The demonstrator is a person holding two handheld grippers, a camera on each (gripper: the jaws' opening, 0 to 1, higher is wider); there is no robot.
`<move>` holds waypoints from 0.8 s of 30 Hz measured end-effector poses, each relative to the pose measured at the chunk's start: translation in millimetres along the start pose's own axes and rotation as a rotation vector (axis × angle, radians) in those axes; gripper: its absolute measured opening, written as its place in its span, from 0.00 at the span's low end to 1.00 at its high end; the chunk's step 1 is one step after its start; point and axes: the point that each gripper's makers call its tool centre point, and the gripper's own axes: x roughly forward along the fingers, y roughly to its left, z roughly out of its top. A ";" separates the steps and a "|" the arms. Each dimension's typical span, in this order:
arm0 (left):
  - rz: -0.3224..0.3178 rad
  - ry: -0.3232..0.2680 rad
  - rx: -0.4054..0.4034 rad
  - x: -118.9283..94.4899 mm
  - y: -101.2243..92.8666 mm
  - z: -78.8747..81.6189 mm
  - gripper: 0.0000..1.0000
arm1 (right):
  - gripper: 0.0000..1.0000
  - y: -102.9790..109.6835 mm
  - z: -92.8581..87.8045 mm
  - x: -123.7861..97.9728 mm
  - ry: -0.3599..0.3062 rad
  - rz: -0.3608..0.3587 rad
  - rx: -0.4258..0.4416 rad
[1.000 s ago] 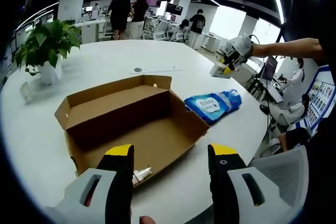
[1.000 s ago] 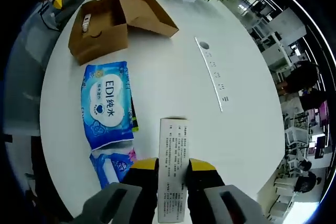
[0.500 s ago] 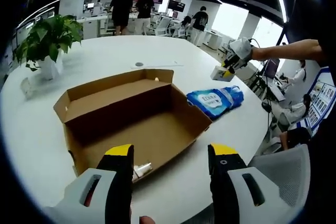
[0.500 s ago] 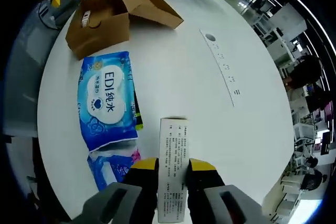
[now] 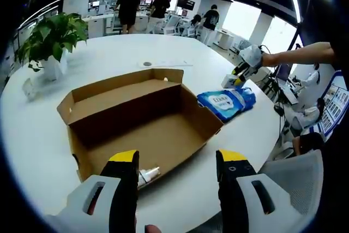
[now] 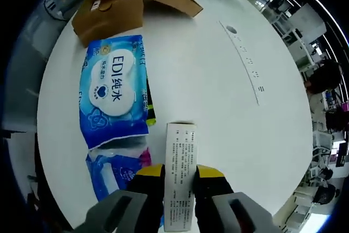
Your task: Operate the shoe box by opening the lid, removing the specified soft item, and placing it in the target area until the item is outside and the box remains undamaged.
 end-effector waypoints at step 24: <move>0.012 0.004 0.012 0.9 -2.9 4.1 0.59 | 0.17 17.7 -15.4 9.2 0.073 0.049 -0.139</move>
